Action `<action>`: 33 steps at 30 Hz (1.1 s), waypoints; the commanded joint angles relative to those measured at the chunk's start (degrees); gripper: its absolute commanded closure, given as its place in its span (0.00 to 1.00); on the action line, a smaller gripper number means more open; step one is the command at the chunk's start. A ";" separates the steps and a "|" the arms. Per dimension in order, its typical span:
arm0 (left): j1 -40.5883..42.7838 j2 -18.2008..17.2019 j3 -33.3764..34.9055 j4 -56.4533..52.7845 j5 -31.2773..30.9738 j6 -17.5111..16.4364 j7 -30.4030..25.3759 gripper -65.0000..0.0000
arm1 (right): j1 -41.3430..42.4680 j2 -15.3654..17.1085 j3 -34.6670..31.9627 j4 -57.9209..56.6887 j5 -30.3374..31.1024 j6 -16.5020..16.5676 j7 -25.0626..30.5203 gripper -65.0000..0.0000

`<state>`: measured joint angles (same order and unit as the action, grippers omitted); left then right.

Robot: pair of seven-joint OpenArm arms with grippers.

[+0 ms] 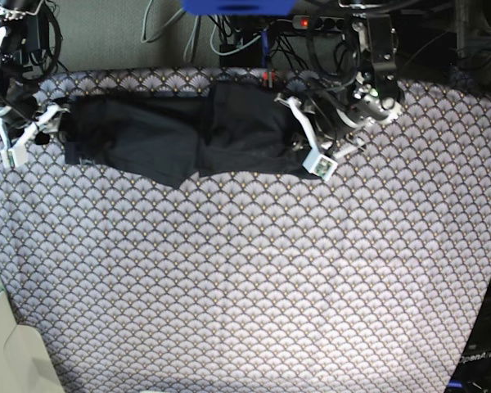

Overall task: Fold the T-shirt properly
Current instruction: 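Press the folded bundle together with both grippers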

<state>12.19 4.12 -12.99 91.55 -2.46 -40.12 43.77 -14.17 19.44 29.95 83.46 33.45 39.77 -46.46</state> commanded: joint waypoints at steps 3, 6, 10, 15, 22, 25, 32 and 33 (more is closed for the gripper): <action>0.43 -0.12 0.03 0.28 1.62 0.12 2.43 1.00 | -0.02 -0.58 0.15 0.72 0.97 0.23 0.96 0.32; 0.43 -0.12 0.03 0.28 1.62 0.12 2.43 1.00 | -0.02 -1.29 -1.16 0.72 0.97 0.23 0.87 0.32; 0.34 -0.12 0.03 0.28 1.62 0.12 2.43 1.00 | -0.11 -1.29 -4.42 0.72 0.97 0.23 0.87 0.32; 0.34 -0.12 0.03 0.28 1.62 0.12 2.43 1.00 | -0.11 -1.64 -6.35 0.72 0.97 0.23 0.79 0.32; 0.34 -0.12 0.03 0.28 1.62 0.12 2.43 1.00 | -0.11 -2.52 -6.35 0.72 0.97 0.23 0.79 0.32; 0.25 -0.12 0.03 0.28 1.62 0.12 2.43 1.00 | -0.11 -2.87 -6.35 0.72 0.97 0.23 0.79 0.32; 0.17 -0.12 0.03 0.28 1.62 0.12 2.43 1.00 | -0.11 -3.31 -6.26 0.72 0.97 0.23 0.79 0.32; 0.17 -0.12 0.03 0.28 1.62 0.12 2.43 1.00 | -0.11 -3.31 -6.26 0.72 0.97 0.23 0.79 0.32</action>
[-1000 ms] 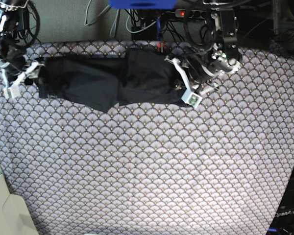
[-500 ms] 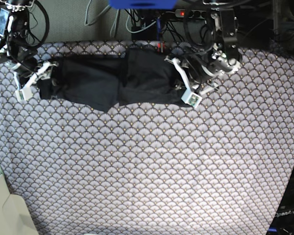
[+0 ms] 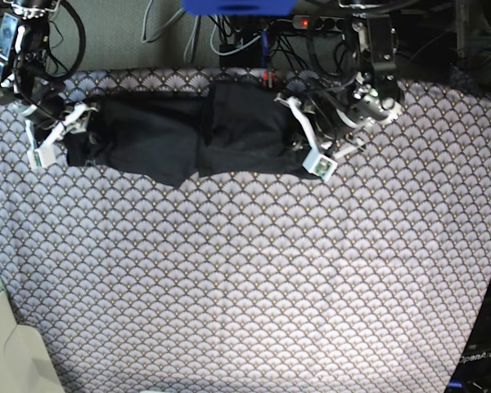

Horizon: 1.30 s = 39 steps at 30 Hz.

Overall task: Fold the T-shirt properly
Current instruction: 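Press the folded bundle together with both grippers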

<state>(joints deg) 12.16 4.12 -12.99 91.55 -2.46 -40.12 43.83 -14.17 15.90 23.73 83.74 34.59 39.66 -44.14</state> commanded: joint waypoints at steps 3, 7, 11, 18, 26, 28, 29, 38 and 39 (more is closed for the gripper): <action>0.19 -0.12 0.03 0.28 1.62 0.12 2.36 1.00 | -0.02 0.14 0.05 0.34 -0.17 0.34 -1.53 0.35; 0.28 -0.12 0.03 0.28 1.62 0.12 2.36 1.00 | 0.06 -0.47 -0.03 0.34 -0.17 0.34 -1.53 0.57; 0.28 -0.12 0.03 0.28 1.62 0.12 2.36 1.00 | 0.06 -0.56 -0.03 0.34 -0.17 0.34 -1.53 0.88; 0.36 -0.12 0.03 0.28 1.62 0.12 2.36 1.00 | -0.02 -0.38 -0.03 0.78 -0.17 0.34 -1.53 0.99; -0.16 0.14 0.03 2.39 1.27 0.12 2.36 1.00 | -3.10 -0.56 -0.12 13.09 2.99 0.34 -1.62 1.00; -0.43 0.41 0.03 3.79 1.27 0.12 2.54 1.00 | -3.63 -0.47 -0.12 16.61 5.89 0.34 -4.17 1.00; -0.95 0.41 0.03 4.32 1.27 0.12 2.89 1.00 | -3.45 -0.47 -0.12 17.49 6.86 0.34 -5.49 1.00; -2.19 0.41 -0.24 5.11 1.18 0.12 2.98 1.00 | -5.12 -2.93 -1.44 25.22 7.83 0.34 -8.56 1.00; -2.54 0.41 -1.03 5.11 1.18 0.12 2.98 1.00 | -5.30 -2.93 -1.97 25.57 7.83 0.34 -9.09 1.00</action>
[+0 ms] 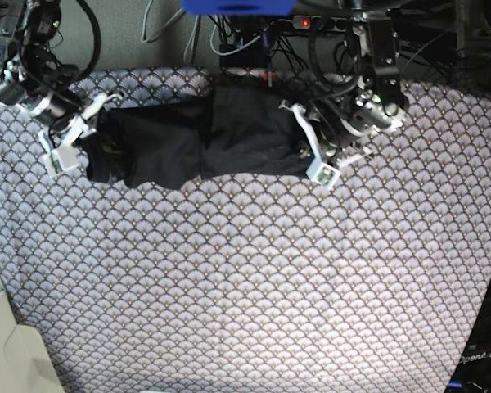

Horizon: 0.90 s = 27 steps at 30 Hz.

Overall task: Fold the T-shirt properly
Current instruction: 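Press the folded bundle together with both grippers, then lift the strip end with the right gripper and fold it toward the left gripper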

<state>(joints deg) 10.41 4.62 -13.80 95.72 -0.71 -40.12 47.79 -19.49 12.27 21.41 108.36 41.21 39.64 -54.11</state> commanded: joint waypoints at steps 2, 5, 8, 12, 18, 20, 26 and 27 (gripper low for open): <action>-1.84 -0.01 -2.94 0.85 -0.56 0.12 -0.98 1.00 | 0.01 0.52 -1.15 1.23 1.21 0.36 0.00 1.00; -2.81 -0.01 -6.55 0.76 -0.56 0.12 -0.89 1.00 | 0.10 -1.15 -2.29 1.23 1.29 0.36 -0.53 1.00; -3.16 -0.18 -10.42 0.85 -0.56 0.12 -0.89 1.00 | 0.36 -2.03 -4.31 1.23 1.29 0.36 -0.53 1.00; -4.22 -0.62 -15.87 0.85 -0.56 0.12 1.04 1.00 | 1.77 -2.65 -5.89 1.23 1.29 0.36 -1.76 1.00; -4.83 -2.03 -20.35 0.67 -0.56 0.12 2.63 1.00 | 2.39 -3.70 -6.24 1.23 1.29 0.36 -2.46 1.00; -5.10 -1.94 -20.35 0.76 -0.56 0.12 2.54 1.00 | 2.47 -3.61 -6.24 1.23 1.29 0.36 -2.38 1.00; -5.18 -1.94 -20.61 1.55 -0.65 0.12 2.54 1.00 | 3.71 -3.61 -6.33 2.11 1.21 0.36 -2.99 1.00; -5.01 -2.03 -20.61 1.73 -0.65 0.12 2.54 1.00 | 3.88 -3.61 -6.42 2.72 1.21 0.36 -3.17 1.00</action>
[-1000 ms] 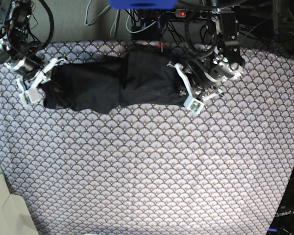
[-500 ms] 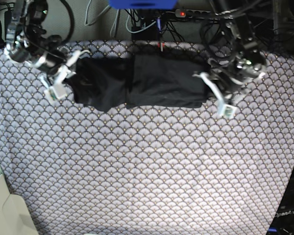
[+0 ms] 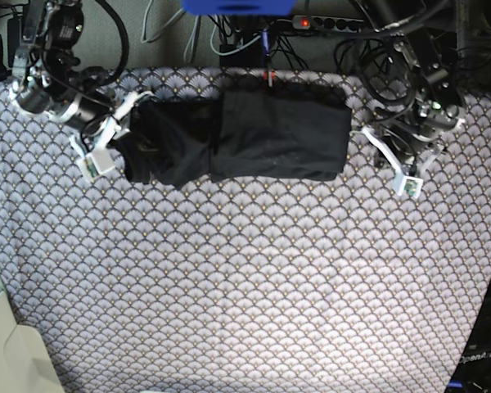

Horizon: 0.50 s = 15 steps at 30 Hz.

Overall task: Fold the T-shirt properly
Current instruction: 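Lift the strip end with the right gripper and fold it toward the left gripper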

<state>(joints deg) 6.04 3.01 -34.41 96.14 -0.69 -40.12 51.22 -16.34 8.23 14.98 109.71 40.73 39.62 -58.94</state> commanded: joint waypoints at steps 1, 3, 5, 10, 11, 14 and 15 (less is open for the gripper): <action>-0.46 -0.59 0.00 0.87 -0.41 0.12 -0.89 1.00 | 0.91 0.34 0.01 2.07 1.69 0.38 0.78 1.00; -0.29 -2.35 0.17 -0.01 -0.15 0.12 -0.89 1.00 | 2.14 0.25 -0.26 2.60 1.69 0.38 -1.15 1.00; -0.37 -2.96 0.26 -3.08 -0.15 0.12 -0.89 1.00 | 3.20 0.17 -1.31 2.60 1.78 0.38 -1.77 1.00; -0.72 -3.14 0.35 -9.15 -0.06 0.12 -0.89 1.00 | 4.51 -0.27 -6.41 2.60 2.13 0.38 -1.85 1.00; -0.81 -3.14 0.88 -10.47 -0.06 0.12 -0.98 1.00 | 4.95 -0.62 -7.82 2.60 2.13 0.38 -1.85 1.00; -1.52 -3.14 4.04 -13.54 -0.06 0.12 -1.16 1.00 | 5.31 -1.86 -9.58 2.60 2.04 0.38 -1.94 1.00; -1.52 -3.14 4.74 -14.25 -0.06 0.12 -1.24 1.00 | 5.39 -2.21 -10.28 2.60 2.04 0.38 -1.94 1.00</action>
<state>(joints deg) 3.66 -0.82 -30.41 83.07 -2.15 -38.83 45.54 -11.33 5.85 4.75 111.33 41.21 39.62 -61.89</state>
